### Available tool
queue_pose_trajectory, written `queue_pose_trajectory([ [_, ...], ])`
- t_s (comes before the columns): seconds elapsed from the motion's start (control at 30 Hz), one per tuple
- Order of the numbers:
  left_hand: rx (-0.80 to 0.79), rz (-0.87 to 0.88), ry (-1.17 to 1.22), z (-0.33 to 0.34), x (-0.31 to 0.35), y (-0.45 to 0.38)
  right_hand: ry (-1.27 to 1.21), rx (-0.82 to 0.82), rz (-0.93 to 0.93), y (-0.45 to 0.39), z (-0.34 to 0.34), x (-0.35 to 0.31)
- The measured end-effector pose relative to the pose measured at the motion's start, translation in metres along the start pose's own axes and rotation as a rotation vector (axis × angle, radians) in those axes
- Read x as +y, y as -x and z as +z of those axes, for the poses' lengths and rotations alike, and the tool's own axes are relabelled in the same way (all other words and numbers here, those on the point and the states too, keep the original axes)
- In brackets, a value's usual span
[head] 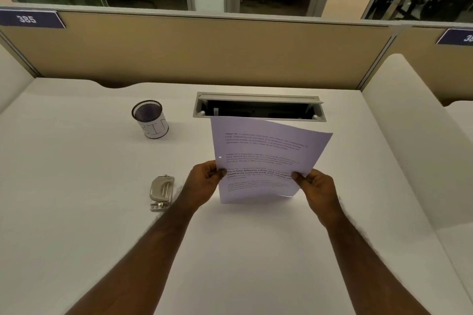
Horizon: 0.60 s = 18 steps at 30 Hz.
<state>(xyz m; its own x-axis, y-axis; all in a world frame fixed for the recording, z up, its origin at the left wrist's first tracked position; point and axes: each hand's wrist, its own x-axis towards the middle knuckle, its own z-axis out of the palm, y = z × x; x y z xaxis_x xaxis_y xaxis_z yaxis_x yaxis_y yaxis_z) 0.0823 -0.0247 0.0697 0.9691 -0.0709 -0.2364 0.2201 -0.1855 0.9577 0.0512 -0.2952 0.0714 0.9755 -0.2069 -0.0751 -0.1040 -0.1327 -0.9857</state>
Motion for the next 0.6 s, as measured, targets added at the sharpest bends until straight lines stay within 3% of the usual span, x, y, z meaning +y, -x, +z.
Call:
queue_pose_trajectory([
  [0.23,0.0,0.042,-0.073,0.016,0.021,-0.016,0.005,0.029,-0.005,-0.02,-0.021,-0.01],
  [0.6,-0.065,-0.054,-0.191,0.115,0.026,-0.056,0.105,0.252,0.142,-0.055,-0.103,0.023],
])
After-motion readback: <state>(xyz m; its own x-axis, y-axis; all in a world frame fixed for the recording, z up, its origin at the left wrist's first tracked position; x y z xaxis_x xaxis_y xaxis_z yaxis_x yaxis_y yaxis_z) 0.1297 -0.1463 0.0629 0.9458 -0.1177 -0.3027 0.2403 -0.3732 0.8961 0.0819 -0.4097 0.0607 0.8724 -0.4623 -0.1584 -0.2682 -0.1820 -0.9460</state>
